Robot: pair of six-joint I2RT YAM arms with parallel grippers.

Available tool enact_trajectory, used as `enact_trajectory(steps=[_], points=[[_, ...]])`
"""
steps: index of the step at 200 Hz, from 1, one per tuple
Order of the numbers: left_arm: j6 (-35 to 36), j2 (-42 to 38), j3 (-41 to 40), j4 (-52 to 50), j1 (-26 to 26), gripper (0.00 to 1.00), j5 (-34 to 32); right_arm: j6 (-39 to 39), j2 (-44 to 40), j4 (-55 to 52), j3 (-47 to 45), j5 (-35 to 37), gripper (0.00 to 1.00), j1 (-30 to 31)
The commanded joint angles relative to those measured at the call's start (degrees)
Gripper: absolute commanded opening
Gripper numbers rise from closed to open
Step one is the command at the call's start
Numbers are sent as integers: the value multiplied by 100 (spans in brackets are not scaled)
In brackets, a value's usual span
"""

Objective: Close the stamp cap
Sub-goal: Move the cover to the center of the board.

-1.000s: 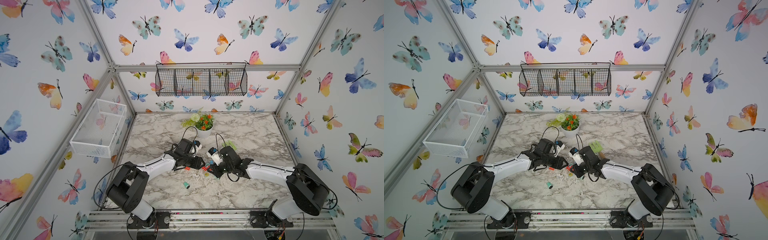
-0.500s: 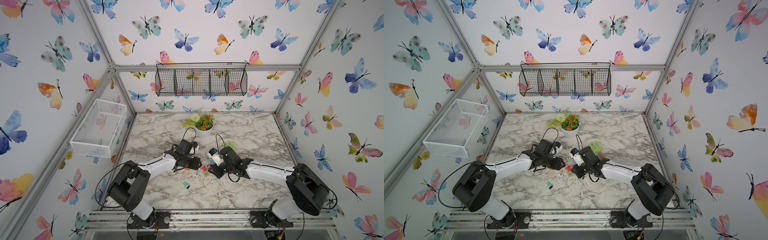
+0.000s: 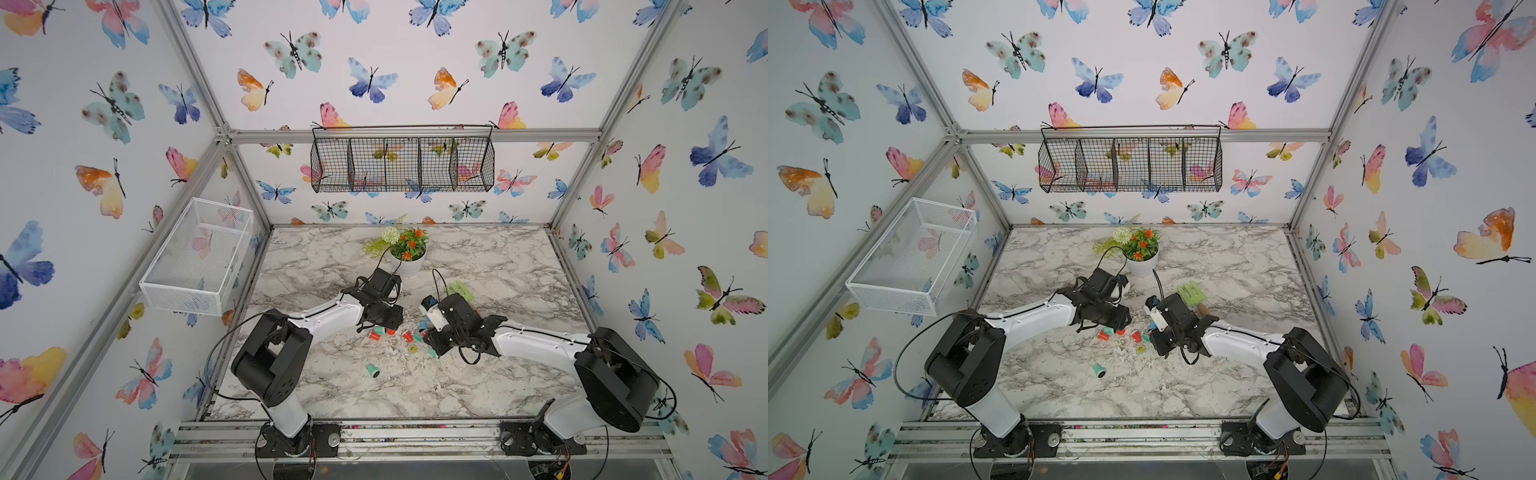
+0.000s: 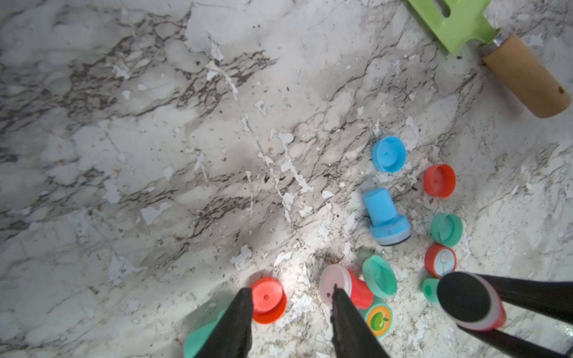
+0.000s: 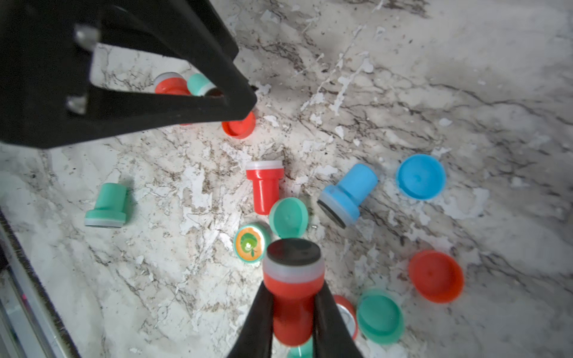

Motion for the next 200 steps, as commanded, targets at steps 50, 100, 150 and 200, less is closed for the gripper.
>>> enact_trajectory(steps=[50, 100, 150, 200], points=[[17, 474, 466, -858, -264, 11, -825, 142, -289, -407, 77, 787, 2, 12], [-1, 651, 463, -931, -326, 6, -1105, 151, -283, -418, 75, 819, 2, 12], [21, 834, 449, -939, -361, 6, -1065, 157, -289, -469, 80, 829, 2, 19], [-57, 716, 328, -1112, -553, 5, -1080, 116, -289, -503, 123, 889, 2, 19]])
